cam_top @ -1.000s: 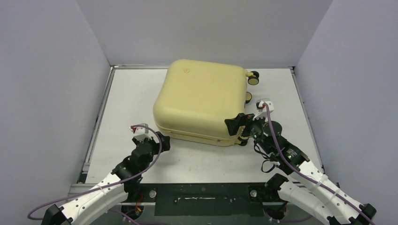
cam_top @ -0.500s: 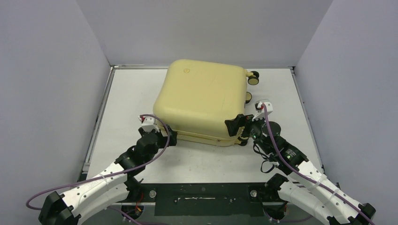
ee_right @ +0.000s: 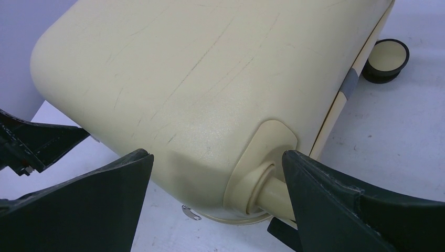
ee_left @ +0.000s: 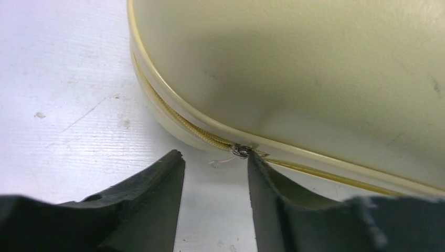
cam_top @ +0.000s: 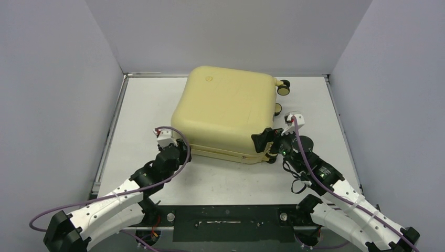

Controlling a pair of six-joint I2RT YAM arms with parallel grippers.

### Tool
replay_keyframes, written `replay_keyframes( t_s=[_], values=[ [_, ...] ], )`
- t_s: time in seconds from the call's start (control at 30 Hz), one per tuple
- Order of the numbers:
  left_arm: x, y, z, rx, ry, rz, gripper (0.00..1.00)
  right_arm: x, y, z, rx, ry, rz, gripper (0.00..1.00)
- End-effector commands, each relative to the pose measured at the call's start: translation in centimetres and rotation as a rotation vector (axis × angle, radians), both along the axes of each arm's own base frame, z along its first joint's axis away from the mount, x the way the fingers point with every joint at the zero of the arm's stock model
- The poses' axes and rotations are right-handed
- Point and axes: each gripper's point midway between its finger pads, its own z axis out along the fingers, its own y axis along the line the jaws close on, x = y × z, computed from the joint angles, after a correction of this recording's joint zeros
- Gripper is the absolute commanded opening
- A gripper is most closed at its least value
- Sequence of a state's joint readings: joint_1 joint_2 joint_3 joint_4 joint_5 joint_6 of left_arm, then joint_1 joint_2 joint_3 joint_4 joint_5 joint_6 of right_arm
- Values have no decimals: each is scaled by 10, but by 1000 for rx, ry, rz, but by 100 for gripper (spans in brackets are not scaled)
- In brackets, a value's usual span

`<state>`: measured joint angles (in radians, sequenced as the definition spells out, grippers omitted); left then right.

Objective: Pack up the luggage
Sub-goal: Zip the luggage at the center of the board.

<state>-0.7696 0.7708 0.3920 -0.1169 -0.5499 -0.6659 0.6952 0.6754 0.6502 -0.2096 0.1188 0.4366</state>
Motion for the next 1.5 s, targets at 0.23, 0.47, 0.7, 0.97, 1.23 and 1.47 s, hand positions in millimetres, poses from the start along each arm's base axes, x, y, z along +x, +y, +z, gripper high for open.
replay_keyframes(
  t_s=[0.23,0.47,0.7,0.97,1.23,1.47],
  values=[
    [-3,41,32,42,-26,174,24,8,6,18,33,-50,-3,100],
    [-2,10,32,11,-37,7,50,8,7,15,28,-46,0,100],
    [6,-14,17,31,-14,-95,58,8,7,16,31,-48,2,100],
    [28,-19,14,-112,-60,-143,45,5,4,16,29,-47,1,100],
    [29,-27,15,-172,-91,-202,36,5,4,14,27,-47,-1,100],
    [26,-26,12,-174,-86,-200,21,4,4,13,26,-44,1,100]
  ],
)
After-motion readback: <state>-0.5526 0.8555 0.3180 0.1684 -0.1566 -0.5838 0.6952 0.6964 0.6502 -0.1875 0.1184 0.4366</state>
